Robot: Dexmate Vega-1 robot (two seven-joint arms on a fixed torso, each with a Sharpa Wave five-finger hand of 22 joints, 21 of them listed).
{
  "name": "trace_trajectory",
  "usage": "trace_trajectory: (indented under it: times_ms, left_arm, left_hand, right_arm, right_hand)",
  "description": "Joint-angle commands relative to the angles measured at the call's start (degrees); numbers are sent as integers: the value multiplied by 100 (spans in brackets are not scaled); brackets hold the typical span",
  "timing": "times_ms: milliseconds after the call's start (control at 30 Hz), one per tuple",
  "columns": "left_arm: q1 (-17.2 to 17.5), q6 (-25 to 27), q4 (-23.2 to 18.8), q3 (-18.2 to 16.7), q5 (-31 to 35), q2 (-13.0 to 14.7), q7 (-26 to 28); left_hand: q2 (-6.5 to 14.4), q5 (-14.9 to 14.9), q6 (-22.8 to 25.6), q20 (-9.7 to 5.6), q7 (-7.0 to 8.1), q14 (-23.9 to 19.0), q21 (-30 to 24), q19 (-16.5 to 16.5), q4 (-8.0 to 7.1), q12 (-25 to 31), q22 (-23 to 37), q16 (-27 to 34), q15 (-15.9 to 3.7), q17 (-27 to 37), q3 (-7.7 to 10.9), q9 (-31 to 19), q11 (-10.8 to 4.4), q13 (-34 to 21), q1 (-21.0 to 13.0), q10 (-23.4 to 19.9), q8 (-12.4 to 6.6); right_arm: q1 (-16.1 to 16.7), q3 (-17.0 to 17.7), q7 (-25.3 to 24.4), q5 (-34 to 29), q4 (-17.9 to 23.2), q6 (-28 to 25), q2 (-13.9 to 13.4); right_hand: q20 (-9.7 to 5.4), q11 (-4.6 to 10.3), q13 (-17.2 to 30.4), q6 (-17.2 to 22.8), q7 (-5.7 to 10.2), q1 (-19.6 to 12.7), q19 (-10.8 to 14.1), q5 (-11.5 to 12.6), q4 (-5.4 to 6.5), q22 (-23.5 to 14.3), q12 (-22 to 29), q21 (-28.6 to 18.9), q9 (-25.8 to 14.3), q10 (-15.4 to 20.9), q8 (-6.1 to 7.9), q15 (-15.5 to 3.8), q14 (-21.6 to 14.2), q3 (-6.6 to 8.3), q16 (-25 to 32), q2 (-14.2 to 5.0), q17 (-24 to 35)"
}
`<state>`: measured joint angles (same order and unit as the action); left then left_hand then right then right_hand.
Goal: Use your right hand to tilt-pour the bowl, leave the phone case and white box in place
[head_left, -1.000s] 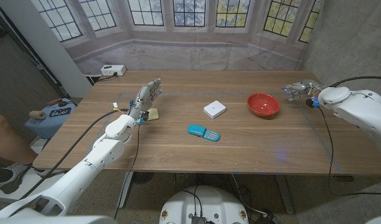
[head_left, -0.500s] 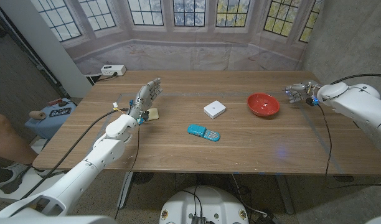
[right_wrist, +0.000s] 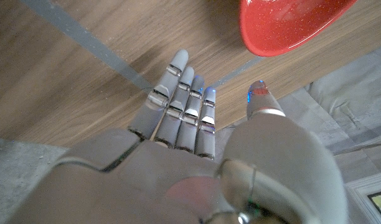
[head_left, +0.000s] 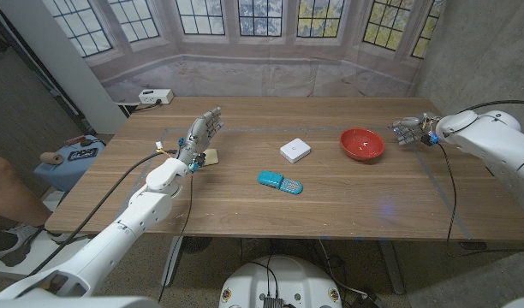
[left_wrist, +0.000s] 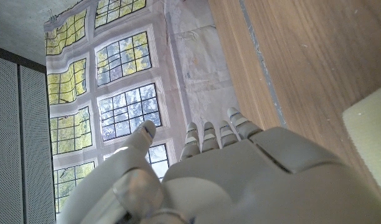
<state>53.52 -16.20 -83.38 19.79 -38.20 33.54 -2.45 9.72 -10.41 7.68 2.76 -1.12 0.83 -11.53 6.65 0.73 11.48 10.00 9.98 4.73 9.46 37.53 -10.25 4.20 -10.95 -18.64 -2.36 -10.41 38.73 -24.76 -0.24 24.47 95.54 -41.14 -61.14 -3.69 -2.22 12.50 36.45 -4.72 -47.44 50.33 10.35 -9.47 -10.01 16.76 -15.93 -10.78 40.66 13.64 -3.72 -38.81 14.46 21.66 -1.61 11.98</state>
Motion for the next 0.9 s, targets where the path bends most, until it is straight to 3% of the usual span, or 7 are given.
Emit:
trace_trajectory:
  times_ms: [33, 467, 900]
  left_arm:
    - [88, 22, -95, -6, -14, 5, 46]
    - [136, -22, -87, -24, -54, 5, 7]
    - [147, -43, -62, -22, -82, 7, -57]
  left_hand:
    - [16, -36, 52, 25, -10, -5, 1, 39, 46, 55, 16, 25, 61, 21, 3, -16, 32, -3, -77, -12, -31]
    - [25, -38, 76, 40, -10, -15, 1, 40, 63, 62, 17, 29, 55, 22, -11, -18, 41, -4, -87, -32, -37]
    - [29, -39, 75, 41, 1, -13, 0, 42, 76, 57, 17, 28, 62, 24, -27, -20, 56, -6, -93, -22, -33]
  right_arm:
    - [-153, -172, -2, -61, 125, -375, 51]
    - [-637, -576, 155, -252, 204, -957, 273]
    - [-744, -714, 284, -230, 225, -1187, 299]
  right_hand:
    - [3, 98, -5, 84, 21, -55, 106, -11, 5, -18, 20, -53, -13, 71, -18, -55, -137, 3, 75, 40, 8]
    - [-24, 108, -7, 221, 18, -121, 271, 33, 2, -22, 8, -87, -15, 207, 0, -111, -354, 18, 49, 122, -54]
    - [2, 58, -7, 123, -27, -127, 251, 51, 18, -22, -51, -62, -16, 148, -60, -82, -281, 10, -18, 157, -55]
